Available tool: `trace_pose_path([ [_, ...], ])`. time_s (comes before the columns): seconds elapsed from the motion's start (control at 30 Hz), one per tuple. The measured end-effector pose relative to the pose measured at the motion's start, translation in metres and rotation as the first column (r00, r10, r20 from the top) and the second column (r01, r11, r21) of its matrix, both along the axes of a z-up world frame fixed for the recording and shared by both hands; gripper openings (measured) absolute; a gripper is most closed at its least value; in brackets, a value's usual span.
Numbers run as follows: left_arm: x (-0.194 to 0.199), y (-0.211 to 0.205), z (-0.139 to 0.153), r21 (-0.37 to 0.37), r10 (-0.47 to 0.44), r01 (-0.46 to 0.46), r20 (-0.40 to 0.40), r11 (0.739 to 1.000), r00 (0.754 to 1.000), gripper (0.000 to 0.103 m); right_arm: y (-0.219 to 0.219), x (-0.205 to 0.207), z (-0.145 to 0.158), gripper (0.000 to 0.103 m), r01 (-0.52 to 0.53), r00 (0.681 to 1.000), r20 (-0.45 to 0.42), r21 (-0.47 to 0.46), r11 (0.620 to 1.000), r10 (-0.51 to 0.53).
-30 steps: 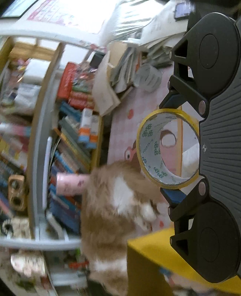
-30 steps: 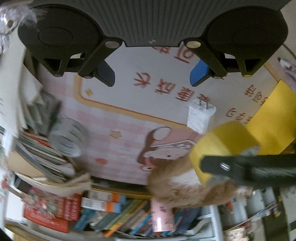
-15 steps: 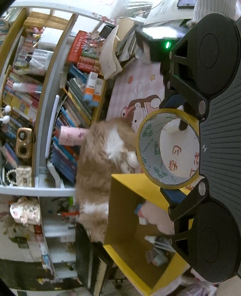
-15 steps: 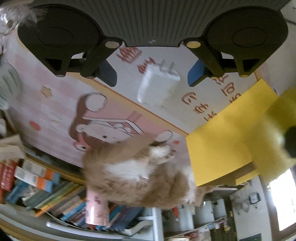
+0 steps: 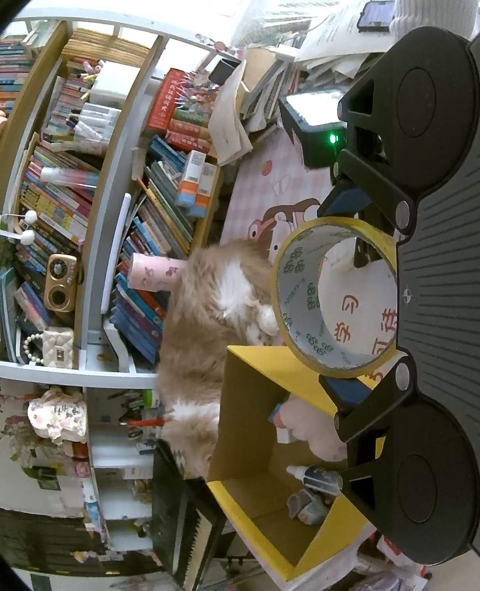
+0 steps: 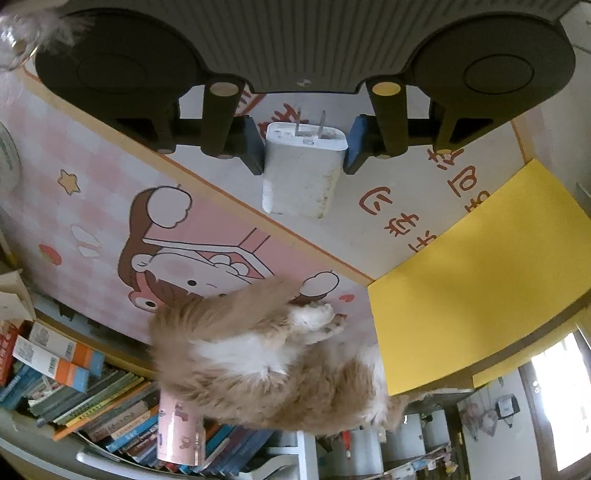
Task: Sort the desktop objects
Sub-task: 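Grasp the white charger with the right tool while the left tool holds the tape roll, then carry the tape roll with the left tool while the right tool carries the charger to the box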
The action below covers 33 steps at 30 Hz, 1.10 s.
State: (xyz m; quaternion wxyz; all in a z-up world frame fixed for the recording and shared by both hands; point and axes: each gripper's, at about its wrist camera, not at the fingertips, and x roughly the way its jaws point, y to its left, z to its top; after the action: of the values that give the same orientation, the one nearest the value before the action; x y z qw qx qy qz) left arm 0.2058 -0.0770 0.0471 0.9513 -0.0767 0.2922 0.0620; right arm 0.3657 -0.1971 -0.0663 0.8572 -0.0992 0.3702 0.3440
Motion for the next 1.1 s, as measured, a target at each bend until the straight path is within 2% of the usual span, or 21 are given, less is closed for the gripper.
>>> trace_pose_path([
  [0.33, -0.007, -0.002, 0.002, -0.005, -0.068, 0.068, 0.041, 0.998, 0.997, 0.088, -0.043, -0.026, 0.03, 0.041, 0.114, 0.993, -0.001, 0.065, 0.991, -0.115],
  [0.67, -0.022, 0.004, 0.003, -0.031, -0.147, 0.149, 0.072, 0.988, 0.987, 0.088, -0.07, -0.075, 0.069, 0.041, 0.18, 0.983, 0.026, 0.116, 0.977, -0.184],
  [1.1, -0.047, 0.045, 0.005, -0.072, -0.266, 0.274, 0.1, 0.959, 0.959, 0.088, -0.058, -0.141, 0.1, 0.041, 0.258, 0.965, 0.019, 0.116, 0.959, -0.262],
])
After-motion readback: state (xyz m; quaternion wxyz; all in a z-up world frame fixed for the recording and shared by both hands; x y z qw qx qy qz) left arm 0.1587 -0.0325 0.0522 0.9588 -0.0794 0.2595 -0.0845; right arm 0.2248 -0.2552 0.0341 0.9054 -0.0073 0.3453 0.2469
